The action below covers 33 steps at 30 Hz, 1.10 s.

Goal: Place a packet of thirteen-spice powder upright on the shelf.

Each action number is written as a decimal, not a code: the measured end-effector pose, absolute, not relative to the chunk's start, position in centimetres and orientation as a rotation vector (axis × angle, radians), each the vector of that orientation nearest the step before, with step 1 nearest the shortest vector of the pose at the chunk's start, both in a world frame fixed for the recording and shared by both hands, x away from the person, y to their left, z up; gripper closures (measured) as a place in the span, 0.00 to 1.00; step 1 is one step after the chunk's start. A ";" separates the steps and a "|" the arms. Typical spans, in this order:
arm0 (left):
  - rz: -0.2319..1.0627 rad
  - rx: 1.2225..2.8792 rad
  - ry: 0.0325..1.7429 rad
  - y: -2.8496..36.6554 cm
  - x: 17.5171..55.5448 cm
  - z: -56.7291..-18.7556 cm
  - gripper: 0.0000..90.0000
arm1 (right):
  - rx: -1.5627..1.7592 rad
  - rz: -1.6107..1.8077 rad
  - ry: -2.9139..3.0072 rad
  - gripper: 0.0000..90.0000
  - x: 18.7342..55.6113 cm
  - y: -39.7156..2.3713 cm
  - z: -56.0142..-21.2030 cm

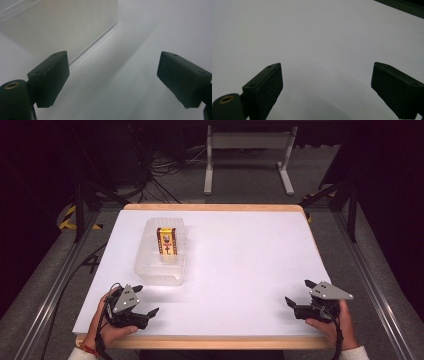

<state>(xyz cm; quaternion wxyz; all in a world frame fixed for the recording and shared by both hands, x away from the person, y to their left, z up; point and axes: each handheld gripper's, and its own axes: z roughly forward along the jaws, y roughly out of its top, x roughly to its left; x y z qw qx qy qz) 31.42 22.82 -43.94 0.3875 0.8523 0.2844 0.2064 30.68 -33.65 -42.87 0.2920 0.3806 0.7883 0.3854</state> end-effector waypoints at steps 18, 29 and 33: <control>0.516 2.043 0.886 26.7 31.9 -44.7 0.10 | 1.004 1.061 2.086 0.12 30.4 -33.8 -42.4; 0.479 2.037 0.880 26.4 32.1 -44.8 0.09 | 1.006 1.052 2.075 0.12 29.9 -33.9 -42.3; 0.472 2.035 0.882 26.3 32.1 -44.8 0.08 | 1.002 1.042 2.080 0.12 29.8 -33.8 -42.3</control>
